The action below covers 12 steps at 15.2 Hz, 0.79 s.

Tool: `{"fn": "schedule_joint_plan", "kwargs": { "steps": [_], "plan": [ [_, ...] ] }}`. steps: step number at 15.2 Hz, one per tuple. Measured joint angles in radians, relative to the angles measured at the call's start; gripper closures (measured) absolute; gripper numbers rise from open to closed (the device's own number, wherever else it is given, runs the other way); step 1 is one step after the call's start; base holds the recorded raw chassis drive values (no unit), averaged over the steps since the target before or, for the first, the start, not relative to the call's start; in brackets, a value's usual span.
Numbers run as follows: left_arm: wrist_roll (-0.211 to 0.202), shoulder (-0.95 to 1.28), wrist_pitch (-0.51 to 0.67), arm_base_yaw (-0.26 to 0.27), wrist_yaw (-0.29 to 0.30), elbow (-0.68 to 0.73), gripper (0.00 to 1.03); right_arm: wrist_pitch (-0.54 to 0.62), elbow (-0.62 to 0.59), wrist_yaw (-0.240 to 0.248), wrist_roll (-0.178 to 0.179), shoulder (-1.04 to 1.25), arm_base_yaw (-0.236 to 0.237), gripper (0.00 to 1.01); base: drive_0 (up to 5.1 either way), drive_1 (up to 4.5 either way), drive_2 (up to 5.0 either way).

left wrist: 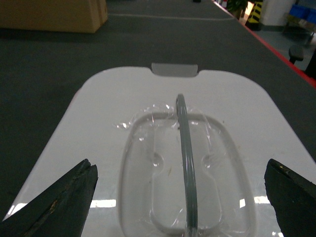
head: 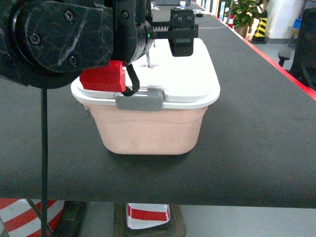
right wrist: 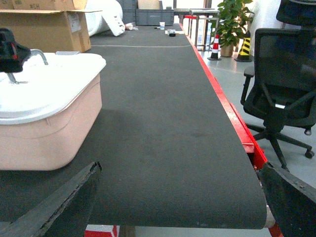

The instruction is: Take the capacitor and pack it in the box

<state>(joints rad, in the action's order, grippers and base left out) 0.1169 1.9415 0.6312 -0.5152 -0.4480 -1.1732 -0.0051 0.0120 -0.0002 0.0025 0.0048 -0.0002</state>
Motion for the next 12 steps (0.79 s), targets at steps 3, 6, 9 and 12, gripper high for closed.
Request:
{"fn": "schedule_joint_plan", "kwargs": {
  "steps": [3,6,9,12],
  "plan": [
    [-0.038,-0.079,0.036,0.002,-0.002,0.001,0.05,0.000,0.000,0.000,0.000,0.000,0.000,0.03,0.0,0.00,0.0],
    [-0.082,-0.201,0.080,0.012,0.005,0.029,0.05,0.000,0.000,0.000,0.000,0.000,0.000,0.03,0.0,0.00,0.0],
    [-0.098,-0.468,0.096,0.107,0.064,0.203,0.05,0.000,0.000,0.000,0.000,0.000,0.000,0.03,0.0,0.00,0.0],
    [-0.098,-0.515,0.088,0.130,0.065,0.238,0.05,0.000,0.000,0.000,0.000,0.000,0.000,0.03,0.0,0.00,0.0]
  ]
}}
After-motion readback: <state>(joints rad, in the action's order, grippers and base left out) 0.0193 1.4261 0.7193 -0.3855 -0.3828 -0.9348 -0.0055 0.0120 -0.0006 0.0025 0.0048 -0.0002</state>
